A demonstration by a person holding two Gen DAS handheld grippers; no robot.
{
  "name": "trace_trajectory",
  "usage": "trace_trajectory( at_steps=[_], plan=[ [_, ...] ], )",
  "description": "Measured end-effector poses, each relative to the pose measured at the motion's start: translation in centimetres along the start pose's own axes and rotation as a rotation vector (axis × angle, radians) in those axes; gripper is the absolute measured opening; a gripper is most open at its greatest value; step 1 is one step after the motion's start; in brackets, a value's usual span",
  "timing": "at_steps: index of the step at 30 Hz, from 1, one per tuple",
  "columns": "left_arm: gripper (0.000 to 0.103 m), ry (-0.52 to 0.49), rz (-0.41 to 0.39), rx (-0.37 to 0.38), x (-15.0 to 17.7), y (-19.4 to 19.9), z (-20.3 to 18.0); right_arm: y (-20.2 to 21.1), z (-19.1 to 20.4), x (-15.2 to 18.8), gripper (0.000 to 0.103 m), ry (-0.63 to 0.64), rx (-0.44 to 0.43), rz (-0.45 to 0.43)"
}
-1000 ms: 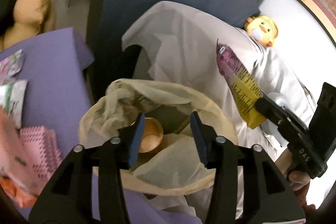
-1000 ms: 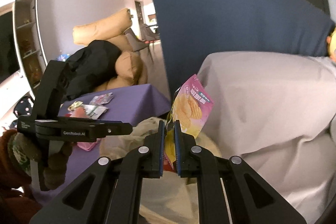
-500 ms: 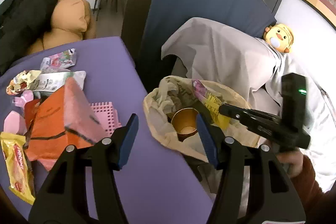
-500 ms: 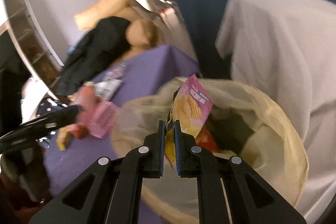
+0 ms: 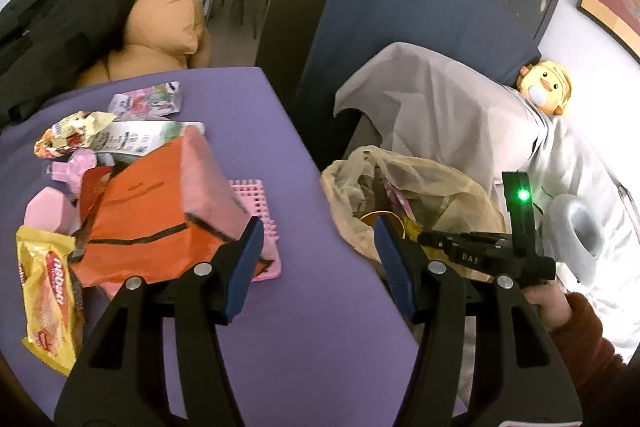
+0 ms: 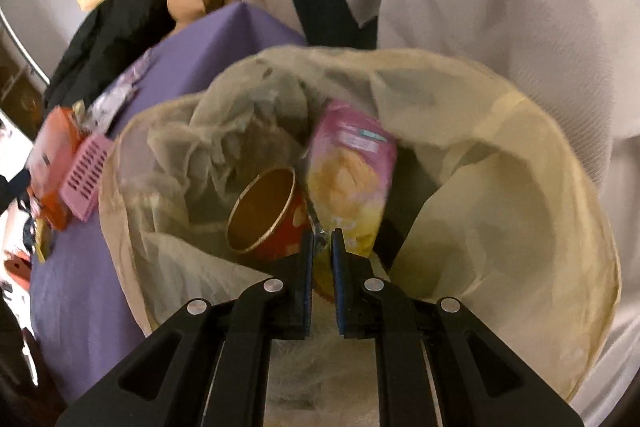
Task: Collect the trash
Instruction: 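Open the right tool to drop the chip bag into the trash bag, then grasp the orange plastic bag with the right tool while the left tool grasps the nabati pack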
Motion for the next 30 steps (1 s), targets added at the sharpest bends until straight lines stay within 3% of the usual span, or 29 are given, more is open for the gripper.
trace_trajectory(
  at_steps=[6,11,14,23,30],
  plan=[
    [0.058,0.038,-0.034,-0.023,0.1,1.3,2.5,2.1,0.5,0.4,0.012,-0.016,0.007,-0.039],
    [0.058,0.09,-0.079,-0.092,0.0,2.5,5.9,4.7,2.0,0.2,0.024,0.026,0.023,-0.097],
    [0.058,0.123,-0.109,-0.146,0.0,3.3,8.4,5.6,4.0,-0.2,0.03,0.079,0.033,-0.121],
    [0.058,0.288,-0.146,-0.304,1.4,5.7,18.5,5.7,12.3,-1.9,0.03,0.246,-0.032,-0.179],
    [0.058,0.35,-0.101,-0.326,3.7,5.1,22.3,2.8,18.5,-2.5,0.03,0.338,-0.123,-0.14]
  ],
)
Point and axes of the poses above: each gripper's, at about its wrist camera, not at the fingertips, and y roughly against the way its jaws point, z to its left, x to its underside, the point moved 4 cm from there along -y, roughly the way its jaws point, and after that the axes turned 13 degrees about -x, right-handed, at the moved point
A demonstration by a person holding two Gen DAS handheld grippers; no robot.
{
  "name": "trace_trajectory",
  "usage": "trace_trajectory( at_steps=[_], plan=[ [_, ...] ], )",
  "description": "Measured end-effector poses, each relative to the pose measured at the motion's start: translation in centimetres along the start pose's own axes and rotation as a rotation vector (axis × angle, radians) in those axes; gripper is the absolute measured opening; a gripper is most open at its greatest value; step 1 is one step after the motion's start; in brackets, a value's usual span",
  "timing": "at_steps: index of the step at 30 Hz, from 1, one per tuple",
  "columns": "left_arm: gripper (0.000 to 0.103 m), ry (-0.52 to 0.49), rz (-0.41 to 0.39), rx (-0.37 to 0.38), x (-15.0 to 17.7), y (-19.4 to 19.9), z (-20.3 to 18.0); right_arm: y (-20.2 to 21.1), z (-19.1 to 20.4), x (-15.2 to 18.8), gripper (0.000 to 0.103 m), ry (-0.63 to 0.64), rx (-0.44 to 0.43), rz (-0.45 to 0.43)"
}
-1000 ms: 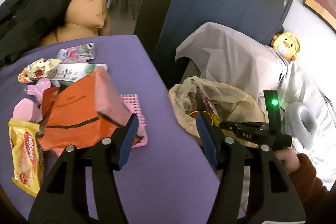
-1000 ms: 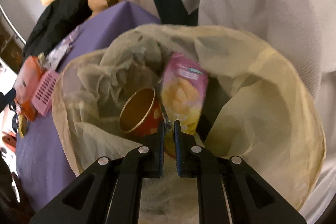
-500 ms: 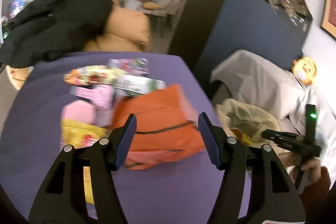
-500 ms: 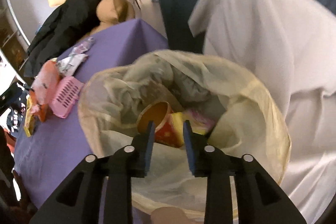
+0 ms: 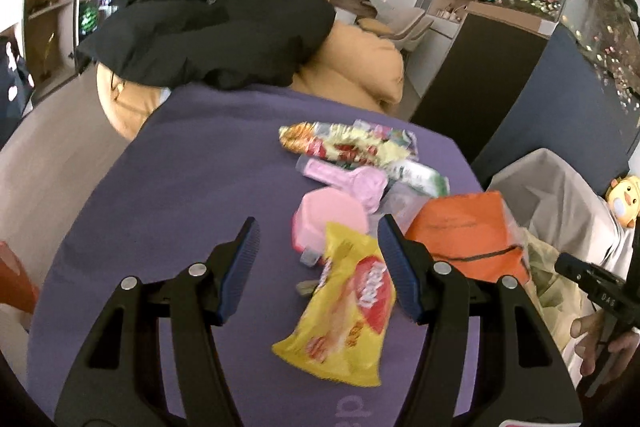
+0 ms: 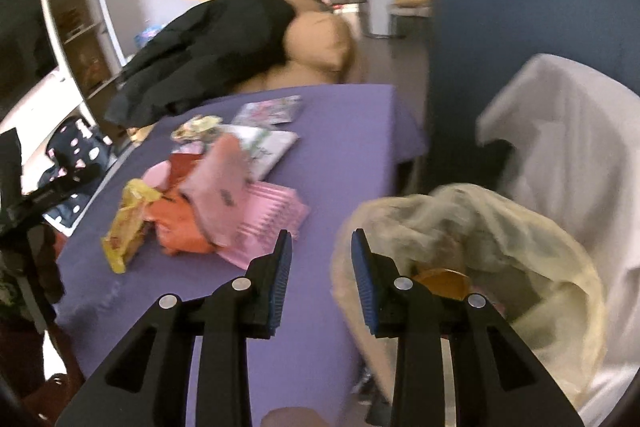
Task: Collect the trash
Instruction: 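Grasp the orange plastic bag with the right tool while the left tool grasps the nabati pack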
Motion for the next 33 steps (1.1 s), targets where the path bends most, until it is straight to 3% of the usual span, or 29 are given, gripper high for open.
trace_trajectory(
  at_steps=[4,5,7,9,12,16,22,24,26,28,33],
  plan=[
    [0.058,-0.012,0.042,0.005,1.2,-1.0,0.1,-1.8,2.4,-1.1,0.033,0.036,-0.078,-0.01],
    [0.058,-0.016,0.049,0.004,1.3,-1.1,0.2,-2.1,2.9,-1.5,0.037,0.047,-0.078,-0.019],
    [0.058,-0.019,0.062,-0.003,1.6,-1.2,0.3,-2.3,3.6,-2.2,0.055,0.069,-0.088,-0.047],
    [0.058,-0.018,0.061,-0.002,1.7,-1.0,0.3,-2.7,4.3,-3.0,0.063,0.105,-0.079,-0.072],
    [0.058,-0.015,0.051,0.007,1.6,-0.7,0.3,-3.8,5.2,-4.0,0.063,0.149,-0.04,-0.063],
    [0.058,-0.01,0.061,0.021,1.8,-0.9,0.4,-6.3,5.1,-4.6,0.063,0.17,0.022,0.011],
    [0.058,0.004,0.064,0.037,2.0,-0.7,0.8,-8.8,2.9,-2.9,0.063,0.126,0.118,0.101],
    [0.058,0.015,0.068,0.037,2.0,-0.8,1.2,-9.0,2.7,-2.4,0.063,0.118,0.103,0.113],
    [0.058,0.024,0.072,0.037,2.1,-0.9,1.3,-8.8,2.5,-2.1,0.057,0.1,0.072,0.109],
    [0.058,0.03,0.077,0.04,2.2,-1.0,1.4,-8.5,2.5,-1.8,0.044,0.09,0.031,0.108],
    [0.058,0.022,0.077,0.054,2.2,-0.9,1.3,-7.6,3.2,-2.0,0.025,0.118,0.019,0.076]
  ],
)
Point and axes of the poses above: each gripper's, at about its wrist camera, not at the fingertips, and y roughly against the way its jaws point, z to its left, x to its underside, the point moved 4 cm from there along -y, roughly the way its jaws point, and after that the axes turned 13 degrees about -x, right-handed, at the moved point
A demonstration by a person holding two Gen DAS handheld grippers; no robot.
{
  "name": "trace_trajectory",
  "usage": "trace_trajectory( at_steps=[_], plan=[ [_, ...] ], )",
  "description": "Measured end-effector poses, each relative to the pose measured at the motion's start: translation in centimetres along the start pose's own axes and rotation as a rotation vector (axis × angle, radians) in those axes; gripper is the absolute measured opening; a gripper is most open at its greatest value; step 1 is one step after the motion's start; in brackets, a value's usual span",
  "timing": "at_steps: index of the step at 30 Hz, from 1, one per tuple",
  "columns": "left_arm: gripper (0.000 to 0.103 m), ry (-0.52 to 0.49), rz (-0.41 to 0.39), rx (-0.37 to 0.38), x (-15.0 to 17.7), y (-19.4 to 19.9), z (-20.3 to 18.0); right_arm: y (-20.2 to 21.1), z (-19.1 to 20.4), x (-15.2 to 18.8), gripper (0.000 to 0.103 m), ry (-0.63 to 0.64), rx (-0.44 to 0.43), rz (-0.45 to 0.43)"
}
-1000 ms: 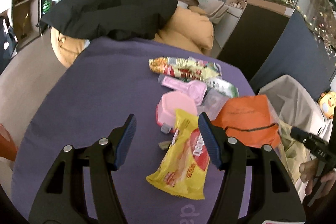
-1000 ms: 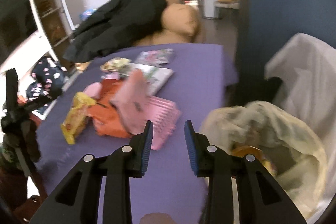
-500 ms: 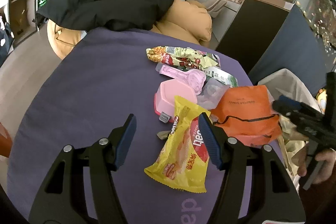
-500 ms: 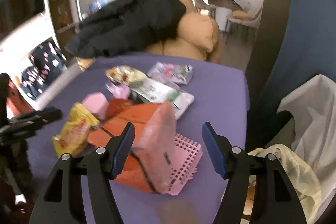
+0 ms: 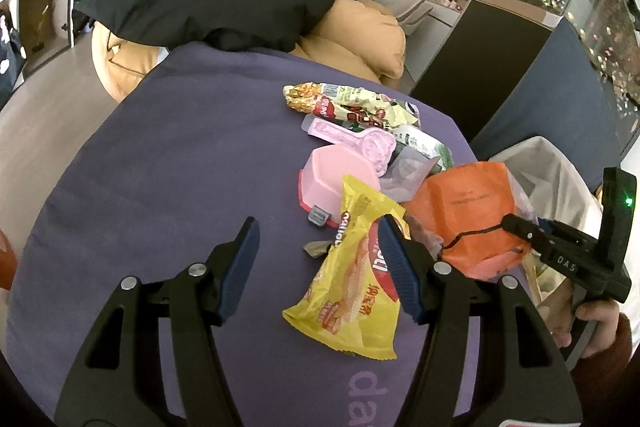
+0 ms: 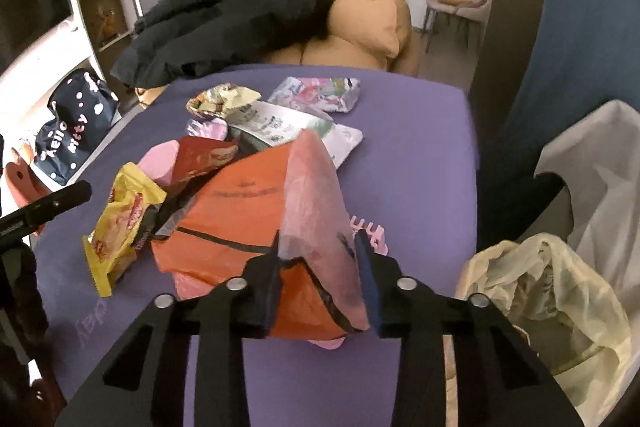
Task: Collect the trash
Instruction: 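Grasp the orange plastic bag with the right tool while the left tool grasps the nabati pack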
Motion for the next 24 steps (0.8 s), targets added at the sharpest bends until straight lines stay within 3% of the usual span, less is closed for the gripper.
trace_trajectory(
  at_steps=[14,24],
  plan=[
    [0.058,-0.021,0.011,0.025,0.3,-0.3,-0.6,3.9,-0.7,-1.0,0.021,0.004,0.031,-0.11],
    [0.058,-0.093,0.093,-0.037,2.3,-2.8,-2.1,4.9,-1.0,-0.2,0.021,0.007,0.022,-0.13]
  ],
)
Point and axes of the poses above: each gripper's, at about its wrist camera, not at the fingertips, and y roughly against the way its jaws point, z to its left, x to its underside, the point moved 4 cm from there along -y, roughly the way its jaws point, and after that the axes turned 13 degrees about -x, right-handed, at the moved point
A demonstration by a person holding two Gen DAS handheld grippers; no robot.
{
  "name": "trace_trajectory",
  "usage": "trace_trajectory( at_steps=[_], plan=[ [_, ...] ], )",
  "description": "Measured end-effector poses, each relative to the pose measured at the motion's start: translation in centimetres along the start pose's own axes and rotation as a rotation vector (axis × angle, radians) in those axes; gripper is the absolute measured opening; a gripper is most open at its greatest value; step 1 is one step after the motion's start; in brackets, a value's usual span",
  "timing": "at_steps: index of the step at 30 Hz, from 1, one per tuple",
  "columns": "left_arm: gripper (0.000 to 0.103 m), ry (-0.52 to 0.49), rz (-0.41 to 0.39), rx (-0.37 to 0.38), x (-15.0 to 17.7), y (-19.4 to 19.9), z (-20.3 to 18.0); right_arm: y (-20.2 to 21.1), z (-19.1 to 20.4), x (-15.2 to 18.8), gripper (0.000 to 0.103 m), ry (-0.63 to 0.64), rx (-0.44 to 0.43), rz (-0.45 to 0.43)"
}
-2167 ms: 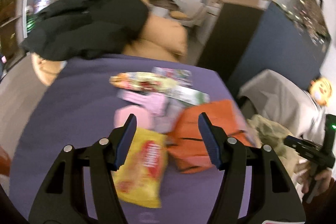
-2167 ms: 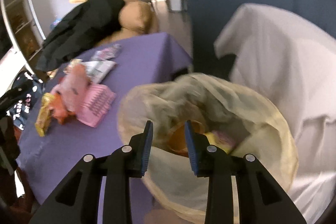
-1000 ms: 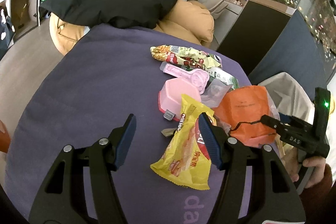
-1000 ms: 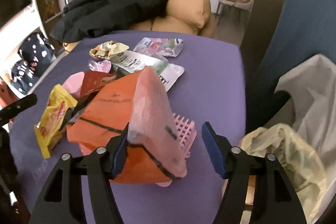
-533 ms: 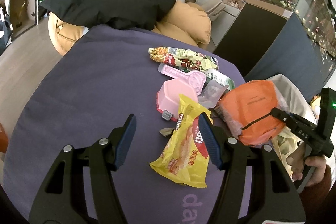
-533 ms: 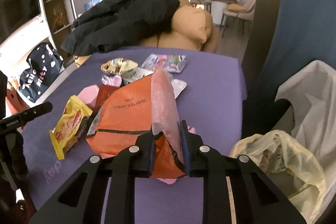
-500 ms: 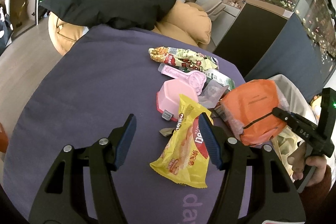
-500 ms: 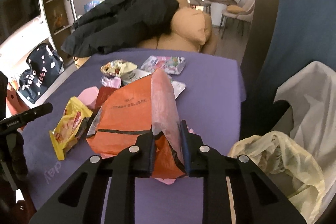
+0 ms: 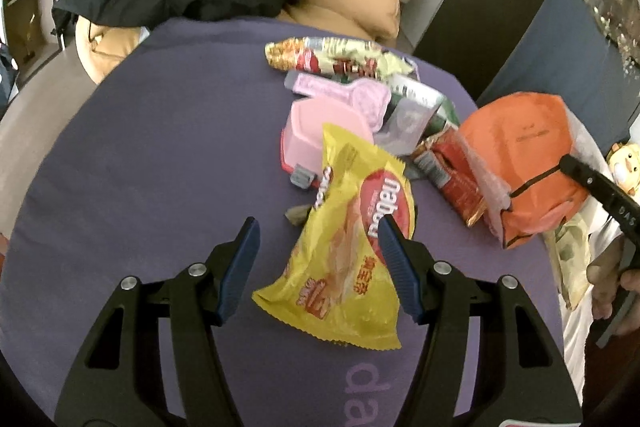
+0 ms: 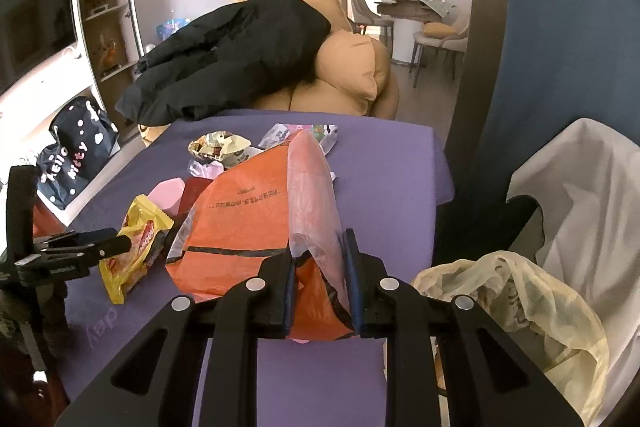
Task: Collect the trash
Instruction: 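Grasp the orange plastic bag with the right tool while the left tool grasps the nabati pack, then drop the nabati pack into the trash bag while the right tool carries the orange bag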
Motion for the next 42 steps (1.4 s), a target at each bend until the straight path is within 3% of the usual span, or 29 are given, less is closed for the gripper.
trace_trajectory(
  at_steps=[1,6,13,20,26,33,42],
  plan=[
    [0.056,-0.004,0.011,-0.005,0.2,-0.3,-0.1,0.0,0.0,0.0,0.021,0.0,-0.001,-0.001],
    [0.028,-0.023,0.017,0.003,0.6,-0.4,-0.4,0.0,0.1,0.2,0.021,-0.002,-0.01,-0.003],
    [0.013,-0.032,-0.032,0.042,-0.3,1.6,-0.6,1.3,0.5,-0.3,0.021,0.014,-0.006,-0.036],
    [0.013,-0.026,-0.132,0.048,-3.4,5.5,-1.2,4.9,0.0,-1.7,0.021,0.018,0.013,-0.139],
    [0.013,-0.118,-0.217,0.095,-5.5,9.0,-5.6,8.2,-2.1,-1.5,0.021,-0.004,0.043,-0.198],
    [0.013,-0.242,-0.217,0.205,-6.2,9.7,-13.2,12.3,-6.2,-0.3,0.021,-0.052,0.105,-0.267],
    [0.013,-0.402,-0.159,0.328,-4.8,8.0,-24.1,18.4,-12.7,2.4,0.021,-0.101,0.258,-0.326]
  ],
)
Point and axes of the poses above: each gripper's, at about its wrist camera, not at the fingertips, and y roughly against the way its jaws point, z to its left, x to its underside, the point moved 4 cm from there along -y, roughly the way its jaws point, and after that the axes turned 13 degrees about -x, right-handed, at the moved point
